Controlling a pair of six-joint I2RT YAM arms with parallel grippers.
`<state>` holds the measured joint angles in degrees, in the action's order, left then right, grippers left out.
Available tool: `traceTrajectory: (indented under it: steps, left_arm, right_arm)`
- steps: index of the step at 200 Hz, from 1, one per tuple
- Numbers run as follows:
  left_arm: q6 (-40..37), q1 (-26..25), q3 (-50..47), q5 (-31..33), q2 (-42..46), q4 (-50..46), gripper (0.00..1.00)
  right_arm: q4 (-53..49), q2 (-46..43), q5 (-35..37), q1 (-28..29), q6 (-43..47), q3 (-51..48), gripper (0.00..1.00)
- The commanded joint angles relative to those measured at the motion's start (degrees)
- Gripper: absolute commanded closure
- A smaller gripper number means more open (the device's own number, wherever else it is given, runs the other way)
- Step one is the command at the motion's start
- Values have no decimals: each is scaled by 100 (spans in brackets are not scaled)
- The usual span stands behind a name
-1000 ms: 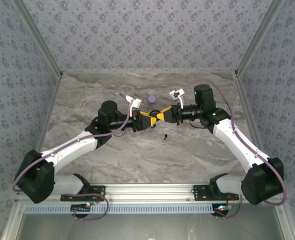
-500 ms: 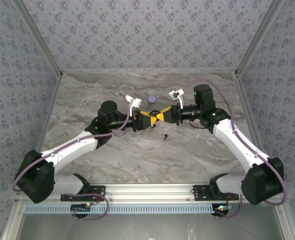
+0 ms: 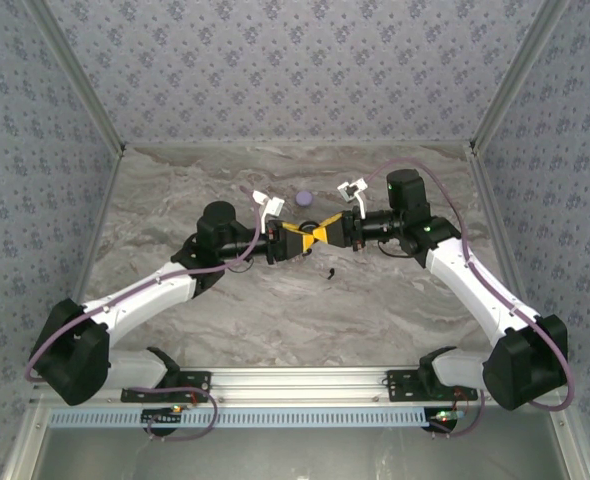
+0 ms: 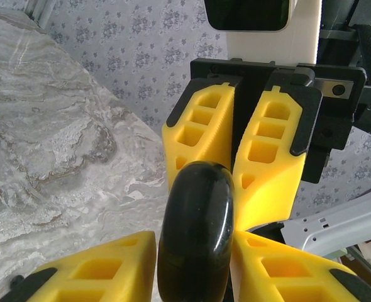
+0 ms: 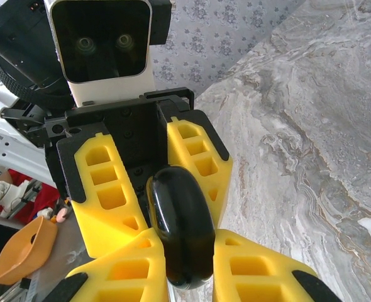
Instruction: Insert the wireless bluetooth earbuds into the charging case
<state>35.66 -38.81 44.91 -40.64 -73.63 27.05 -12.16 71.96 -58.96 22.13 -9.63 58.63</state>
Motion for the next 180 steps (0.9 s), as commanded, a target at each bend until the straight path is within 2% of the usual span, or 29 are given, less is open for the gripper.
traceTrajectory:
  steps: [1,24,47,87,112,119,141,180]
  left_arm:
    - [-7,-59,273,46,-42,188,66]
    - [-56,-79,294,91,-45,127,71]
    - [-291,-104,399,154,-58,-247,84]
    - [-792,-132,534,459,-59,-836,85]
    - [-1202,-128,450,576,-44,-842,86]
    - [-1394,-136,388,592,-24,-781,86]
    - [-2103,-183,78,554,69,-408,86]
    - [-3202,-210,-54,269,151,-580,86]
  right_arm:
    - [-200,-148,-72,106,136,-41,83]
    - [-319,-182,-63,156,227,-45,83]
    - [-454,-250,47,182,316,-67,80]
    - [-741,-435,583,168,424,-97,71]
    - [-948,-522,944,135,478,-80,60]
    - [-999,-562,1046,126,488,-83,56]
    - [-1189,-678,1240,107,586,-46,53]
    - [-1696,-728,1277,107,923,116,47]
